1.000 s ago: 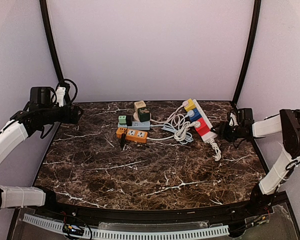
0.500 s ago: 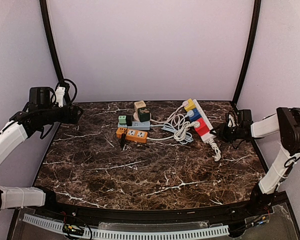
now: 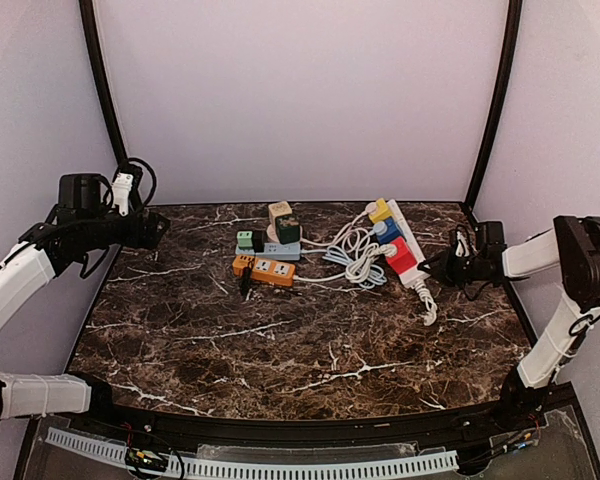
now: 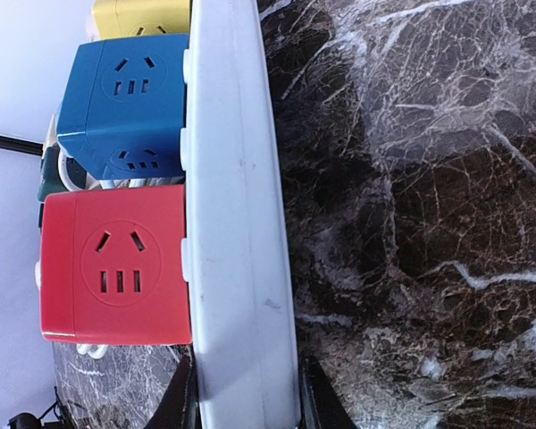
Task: Pull the plug off the socket
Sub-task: Move the socket to the center of the board.
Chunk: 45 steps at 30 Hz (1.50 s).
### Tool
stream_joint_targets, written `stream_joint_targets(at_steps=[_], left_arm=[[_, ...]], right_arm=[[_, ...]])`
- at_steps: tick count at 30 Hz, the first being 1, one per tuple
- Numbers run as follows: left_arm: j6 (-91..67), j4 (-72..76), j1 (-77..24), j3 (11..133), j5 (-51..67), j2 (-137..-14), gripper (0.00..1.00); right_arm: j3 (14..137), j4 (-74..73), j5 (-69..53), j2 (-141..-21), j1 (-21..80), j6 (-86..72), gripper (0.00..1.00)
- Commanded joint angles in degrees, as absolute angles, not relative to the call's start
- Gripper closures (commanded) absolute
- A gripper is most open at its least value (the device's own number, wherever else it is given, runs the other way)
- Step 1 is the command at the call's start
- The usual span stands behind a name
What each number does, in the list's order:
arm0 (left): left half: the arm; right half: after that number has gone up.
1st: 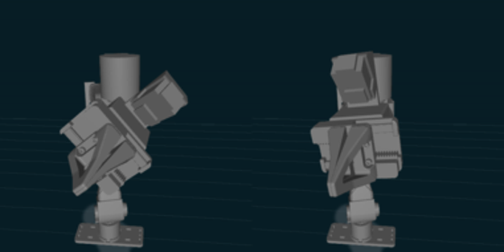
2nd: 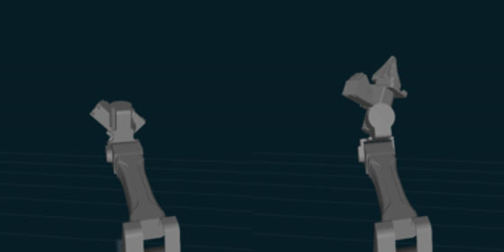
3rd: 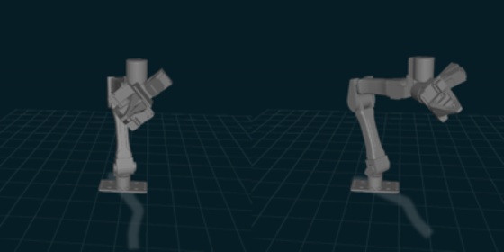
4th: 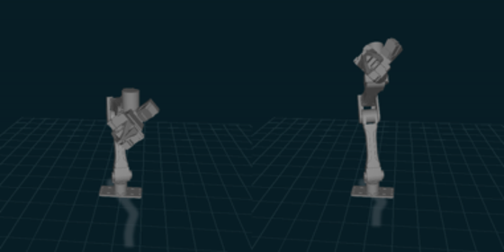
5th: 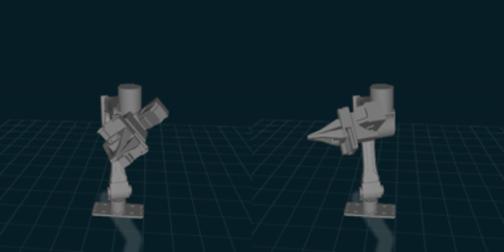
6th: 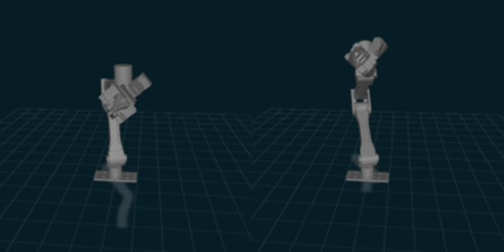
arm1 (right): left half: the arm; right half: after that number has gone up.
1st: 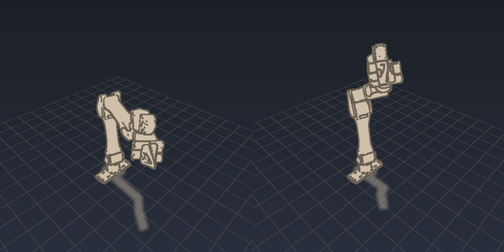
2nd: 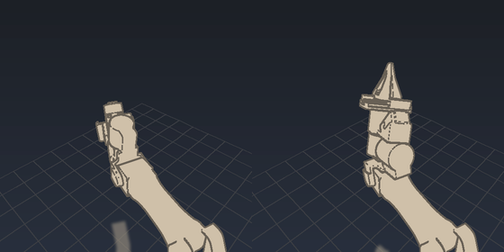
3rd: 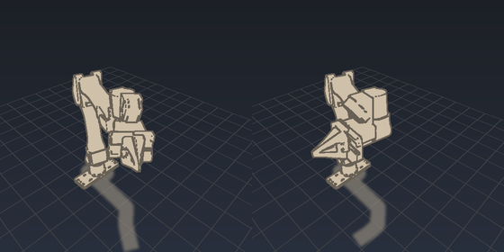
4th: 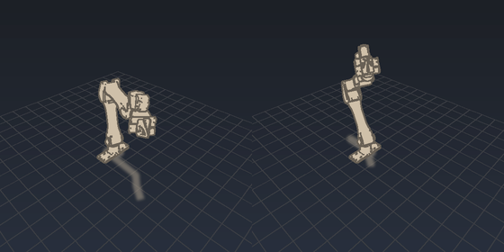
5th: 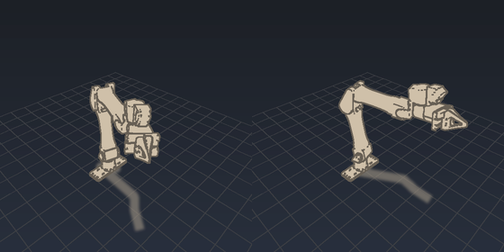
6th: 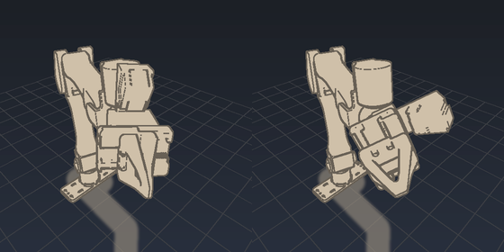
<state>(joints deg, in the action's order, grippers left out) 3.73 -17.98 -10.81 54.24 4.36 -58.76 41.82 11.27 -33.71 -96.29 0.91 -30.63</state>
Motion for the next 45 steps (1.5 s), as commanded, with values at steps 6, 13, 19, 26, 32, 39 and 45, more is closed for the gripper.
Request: stream_joint_targets(at_steps=[6, 13, 19, 26, 32, 39, 45], left_arm=[[2.26, -17.37, -15.45, 52.98, 7.83, -58.48, 0.00], [0.35, -15.92, -22.71, 51.89, 9.40, -59.30, 0.00], [-3.85, -10.94, -27.11, 48.75, 10.36, -59.83, 0.00], [-10.63, -1.55, -28.82, 43.39, 15.49, -60.55, 0.00], [-8.66, -0.70, -32.18, 43.93, 16.71, -62.98, 0.00], [-5.96, 1.65, -37.68, 43.19, 18.34, -65.33, 0.00], [-4.76, 1.45, -42.69, 44.11, 17.67, -70.68, 0.04]], right_arm=[[39.34, 5.85, -41.82, -90.99, 3.82, -26.47, 1.00], [38.42, 2.11, -42.47, -88.68, 9.41, -25.15, 1.00], [38.94, 1.59, -42.54, -90.16, 15.87, -24.66, 1.00], [41.41, 0.79, -44.52, -92.31, 22.88, -22.70, 1.00], [44.09, 0.18, -47.69, -94.72, 28.94, -19.98, 1.00], [46.11, -1.66, -49.75, -95.73, 32.94, -18.20, 1.00], [46.71, -3.54, -48.82, -95.66, 33.30, -16.71, 1.00]])
